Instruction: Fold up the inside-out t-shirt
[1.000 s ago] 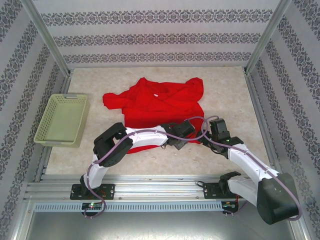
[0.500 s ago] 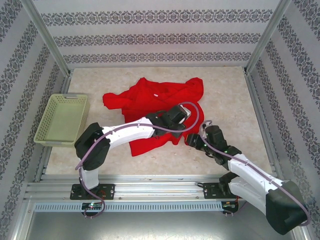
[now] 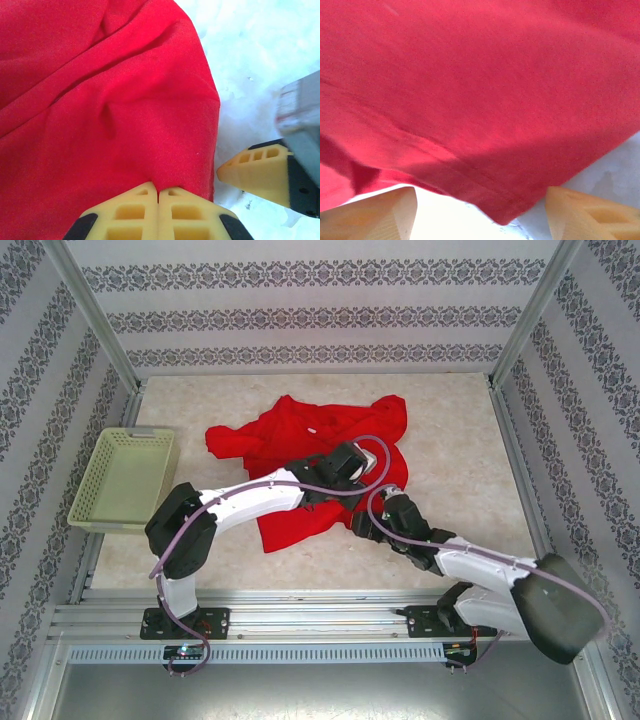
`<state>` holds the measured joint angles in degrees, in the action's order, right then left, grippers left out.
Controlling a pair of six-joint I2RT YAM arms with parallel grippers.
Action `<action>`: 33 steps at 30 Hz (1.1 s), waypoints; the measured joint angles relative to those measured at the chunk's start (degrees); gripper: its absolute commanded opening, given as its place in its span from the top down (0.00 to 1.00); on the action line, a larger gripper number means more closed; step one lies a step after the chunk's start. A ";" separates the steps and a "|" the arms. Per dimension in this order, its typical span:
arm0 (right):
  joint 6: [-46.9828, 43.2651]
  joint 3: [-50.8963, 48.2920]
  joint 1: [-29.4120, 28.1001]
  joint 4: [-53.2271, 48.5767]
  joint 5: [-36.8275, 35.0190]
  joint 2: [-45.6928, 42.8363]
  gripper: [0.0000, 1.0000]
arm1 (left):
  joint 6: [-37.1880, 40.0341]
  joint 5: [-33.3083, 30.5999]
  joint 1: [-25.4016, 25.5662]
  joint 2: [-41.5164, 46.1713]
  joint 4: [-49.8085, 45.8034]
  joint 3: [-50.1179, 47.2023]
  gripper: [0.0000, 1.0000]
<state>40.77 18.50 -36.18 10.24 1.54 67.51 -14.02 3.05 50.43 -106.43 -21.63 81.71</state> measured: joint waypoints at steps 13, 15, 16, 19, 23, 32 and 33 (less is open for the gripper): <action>2.49 7.98 0.87 2.43 -8.81 11.89 0.62 | -1.77 3.69 -2.93 1.22 2.45 -5.03 0.64; 2.75 7.96 1.60 2.80 -8.87 11.89 0.63 | -1.22 4.11 -2.99 2.25 3.13 -8.09 0.52; 2.78 7.96 1.60 2.97 -8.83 11.89 0.63 | -1.14 4.42 -2.99 2.71 3.63 -9.64 0.49; 2.78 7.98 1.57 3.63 -8.20 11.89 0.63 | -0.96 5.49 -2.99 3.85 5.35 -14.25 0.39; 2.80 8.04 1.60 4.39 -7.67 12.92 0.60 | -0.81 5.90 -2.97 4.04 7.06 -18.14 0.34; 2.84 8.76 1.57 4.46 -6.82 14.51 0.58 | -1.57 1.22 -3.19 3.52 8.33 -17.88 0.47; 2.84 8.76 1.57 4.37 -6.84 14.51 0.57 | -1.68 1.03 -3.30 3.26 8.48 -17.40 0.47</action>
<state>43.62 27.27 -34.61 14.61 -5.30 82.02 -15.70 4.08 47.13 -103.18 -13.15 64.31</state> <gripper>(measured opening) 0.418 0.540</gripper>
